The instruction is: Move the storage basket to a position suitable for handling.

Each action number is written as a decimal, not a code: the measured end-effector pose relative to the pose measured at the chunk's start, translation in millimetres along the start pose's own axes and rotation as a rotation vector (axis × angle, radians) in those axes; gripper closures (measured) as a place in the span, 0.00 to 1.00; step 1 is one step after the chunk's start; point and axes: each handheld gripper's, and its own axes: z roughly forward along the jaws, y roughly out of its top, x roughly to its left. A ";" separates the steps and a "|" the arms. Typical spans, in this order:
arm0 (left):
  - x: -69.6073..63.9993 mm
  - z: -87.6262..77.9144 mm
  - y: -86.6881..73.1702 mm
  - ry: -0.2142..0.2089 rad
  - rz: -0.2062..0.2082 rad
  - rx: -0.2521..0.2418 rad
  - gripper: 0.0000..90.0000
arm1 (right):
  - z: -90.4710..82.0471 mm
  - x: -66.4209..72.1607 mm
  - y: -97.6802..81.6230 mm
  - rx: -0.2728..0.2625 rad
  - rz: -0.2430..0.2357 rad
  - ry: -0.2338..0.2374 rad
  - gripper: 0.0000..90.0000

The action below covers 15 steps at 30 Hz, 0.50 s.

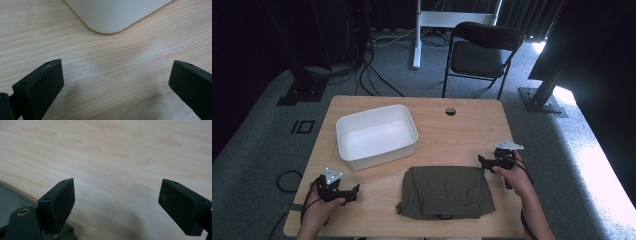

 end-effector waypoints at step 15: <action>6.0 -18.7 26.1 -0.006 -0.003 -0.084 0.01 | 15.0 57.8 47.2 -0.042 -0.075 0.108 0.18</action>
